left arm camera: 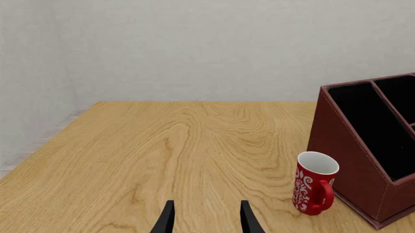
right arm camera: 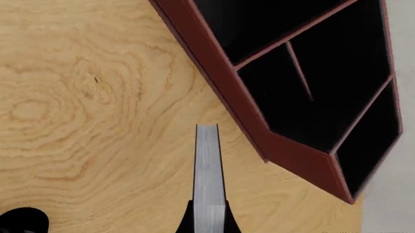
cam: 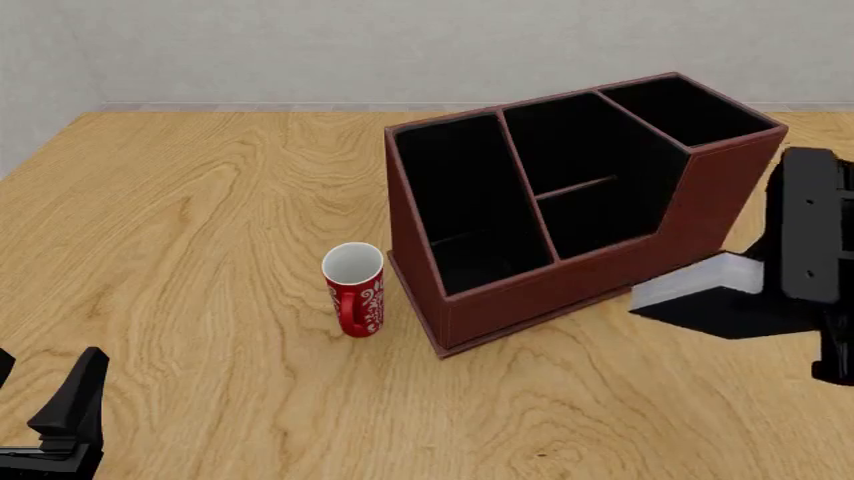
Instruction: Pick up the book and place it in the left compartment of the caddy.
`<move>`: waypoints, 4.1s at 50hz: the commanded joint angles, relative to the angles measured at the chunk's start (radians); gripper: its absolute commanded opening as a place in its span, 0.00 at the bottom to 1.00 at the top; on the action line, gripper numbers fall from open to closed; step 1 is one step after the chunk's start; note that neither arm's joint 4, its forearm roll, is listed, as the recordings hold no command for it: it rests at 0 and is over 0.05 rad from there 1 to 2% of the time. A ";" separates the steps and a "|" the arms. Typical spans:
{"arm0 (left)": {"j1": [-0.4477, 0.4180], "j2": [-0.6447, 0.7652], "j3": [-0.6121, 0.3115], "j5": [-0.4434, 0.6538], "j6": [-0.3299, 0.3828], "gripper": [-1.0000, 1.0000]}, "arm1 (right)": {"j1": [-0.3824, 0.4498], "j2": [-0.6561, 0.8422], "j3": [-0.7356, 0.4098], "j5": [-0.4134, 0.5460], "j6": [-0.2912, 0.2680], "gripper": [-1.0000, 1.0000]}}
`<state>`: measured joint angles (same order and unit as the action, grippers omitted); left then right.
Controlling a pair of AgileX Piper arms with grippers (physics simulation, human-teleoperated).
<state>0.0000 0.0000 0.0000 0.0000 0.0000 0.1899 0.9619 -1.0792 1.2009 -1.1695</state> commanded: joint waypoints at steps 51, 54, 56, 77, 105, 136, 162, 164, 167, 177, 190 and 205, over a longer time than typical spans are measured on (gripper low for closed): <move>0.000 0.000 0.000 0.000 0.000 1.00 | 0.446 0.356 -0.613 0.019 0.811 0.00; 0.000 0.000 0.000 0.000 0.000 1.00 | 0.450 0.365 -0.633 0.019 0.844 0.00; 0.000 0.000 0.000 0.000 0.000 1.00 | 0.444 0.378 -0.652 0.019 0.864 0.00; 0.000 0.000 0.000 0.000 0.000 1.00 | 0.392 0.487 -0.692 0.019 0.885 0.00; 0.000 0.000 0.000 0.000 0.000 1.00 | 0.353 0.608 -0.697 0.019 0.861 0.00; 0.000 0.000 0.000 0.000 0.000 1.00 | 0.374 0.683 -0.725 0.019 0.885 0.00; 0.000 0.000 0.000 0.000 0.000 1.00 | 0.393 0.739 -0.758 0.019 0.916 0.00; 0.000 0.000 0.000 0.000 0.000 1.00 | 0.391 0.746 -0.762 0.019 0.917 0.00; 0.000 0.000 0.000 0.000 0.000 1.00 | 0.382 0.753 -0.766 0.019 0.913 0.00; 0.000 0.000 0.000 0.000 0.000 1.00 | 0.386 0.772 -0.776 0.019 0.921 0.00; 0.000 0.000 0.000 0.000 0.000 1.00 | 0.378 0.798 -0.786 0.019 0.931 0.00; 0.000 0.000 0.000 0.000 0.000 1.00 | 0.368 0.845 -0.823 0.019 0.943 0.00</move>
<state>0.0000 0.0000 0.0000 0.0000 0.0000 0.5638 1.7865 -1.8748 1.2200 -0.2532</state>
